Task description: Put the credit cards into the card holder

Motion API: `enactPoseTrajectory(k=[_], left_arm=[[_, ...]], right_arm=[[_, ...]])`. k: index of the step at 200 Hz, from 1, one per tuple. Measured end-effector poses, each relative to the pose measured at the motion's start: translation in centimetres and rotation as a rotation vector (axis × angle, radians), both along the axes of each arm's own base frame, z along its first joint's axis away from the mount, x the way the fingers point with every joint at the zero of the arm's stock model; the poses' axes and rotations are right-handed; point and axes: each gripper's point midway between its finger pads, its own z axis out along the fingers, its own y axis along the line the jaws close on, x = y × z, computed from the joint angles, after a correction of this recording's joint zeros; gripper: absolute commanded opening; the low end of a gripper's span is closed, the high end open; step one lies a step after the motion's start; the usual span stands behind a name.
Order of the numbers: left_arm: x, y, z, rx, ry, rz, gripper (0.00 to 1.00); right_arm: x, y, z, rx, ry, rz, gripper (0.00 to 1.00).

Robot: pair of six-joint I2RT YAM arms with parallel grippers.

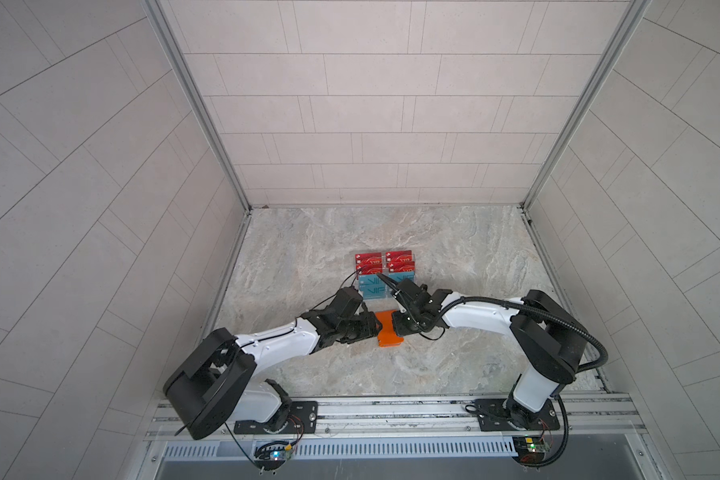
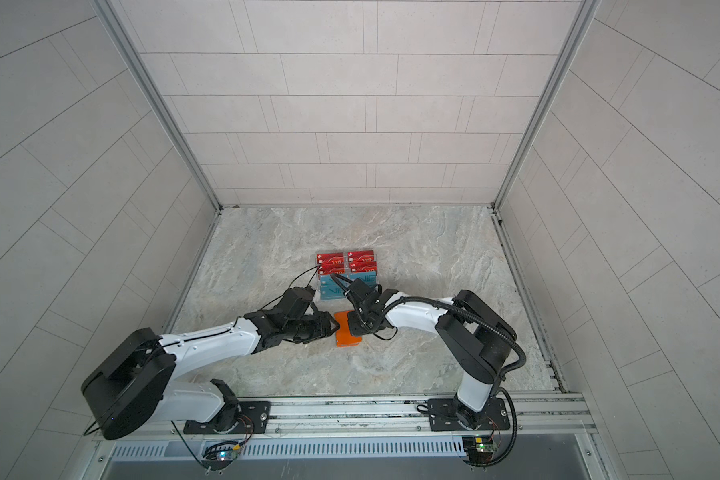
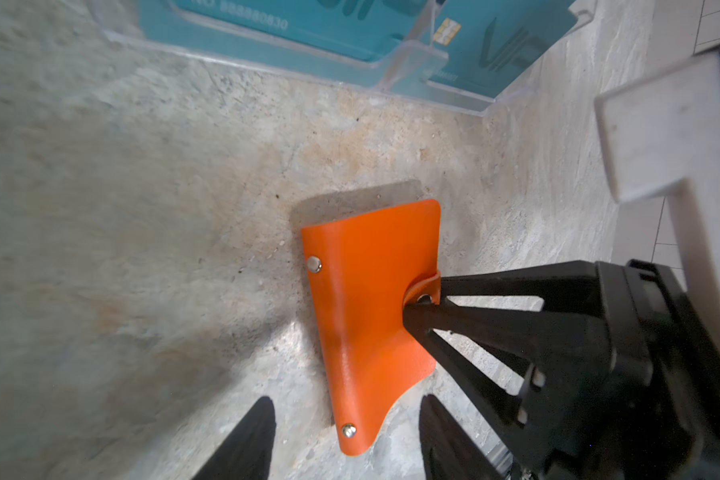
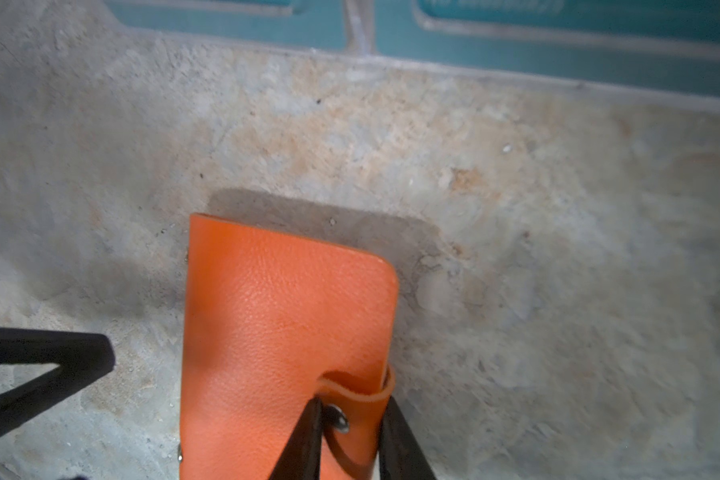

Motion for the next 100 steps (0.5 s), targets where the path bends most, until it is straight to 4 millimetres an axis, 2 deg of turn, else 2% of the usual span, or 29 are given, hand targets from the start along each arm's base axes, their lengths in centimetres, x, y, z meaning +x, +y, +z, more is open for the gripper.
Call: enactPoseTrajectory(k=[40, 100], left_arm=[[0.3, -0.7, -1.5, -0.026, 0.026, -0.004, 0.58], [1.7, -2.1, -1.5, -0.142, 0.008, 0.022, 0.55]], right_arm=[[1.1, -0.5, 0.0, 0.037, -0.015, -0.037, 0.25], [1.5, -0.7, 0.0, 0.067, -0.019, -0.051, 0.25]])
